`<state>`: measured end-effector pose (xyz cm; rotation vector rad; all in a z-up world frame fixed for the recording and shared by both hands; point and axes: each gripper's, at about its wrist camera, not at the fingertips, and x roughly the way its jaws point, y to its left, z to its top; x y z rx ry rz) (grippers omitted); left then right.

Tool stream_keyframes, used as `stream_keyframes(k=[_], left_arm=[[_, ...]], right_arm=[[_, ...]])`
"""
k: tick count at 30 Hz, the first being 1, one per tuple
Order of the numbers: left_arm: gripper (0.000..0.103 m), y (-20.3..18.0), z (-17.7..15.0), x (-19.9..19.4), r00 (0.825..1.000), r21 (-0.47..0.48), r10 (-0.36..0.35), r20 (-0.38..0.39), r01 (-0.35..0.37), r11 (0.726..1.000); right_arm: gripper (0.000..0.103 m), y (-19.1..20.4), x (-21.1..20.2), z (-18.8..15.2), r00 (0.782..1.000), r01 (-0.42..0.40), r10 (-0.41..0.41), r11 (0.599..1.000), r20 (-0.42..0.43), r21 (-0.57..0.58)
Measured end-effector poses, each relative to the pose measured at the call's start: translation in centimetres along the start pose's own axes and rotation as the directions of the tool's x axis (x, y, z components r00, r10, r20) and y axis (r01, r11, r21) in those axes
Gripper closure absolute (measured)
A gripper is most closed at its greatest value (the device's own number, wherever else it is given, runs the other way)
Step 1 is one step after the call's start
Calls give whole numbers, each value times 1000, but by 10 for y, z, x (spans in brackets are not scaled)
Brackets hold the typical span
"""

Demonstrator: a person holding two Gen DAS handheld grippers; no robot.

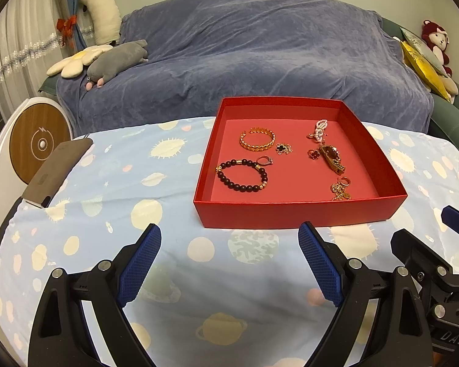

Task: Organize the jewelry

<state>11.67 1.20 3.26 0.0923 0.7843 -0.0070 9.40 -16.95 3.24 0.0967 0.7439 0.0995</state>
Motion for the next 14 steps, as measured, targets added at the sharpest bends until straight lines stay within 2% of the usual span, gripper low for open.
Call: stream_keyframes(k=[9, 14], left_arm=[[14, -3, -1, -1, 1000, 13, 20, 8, -21, 1000], [14, -1, -1, 0, 1000, 4, 9, -1, -9, 1000]], right_arm=[[5, 0, 1, -1, 1000, 1, -1, 1000, -2, 1], [5, -1, 1, -2, 1000, 0, 0, 1000, -3, 3]])
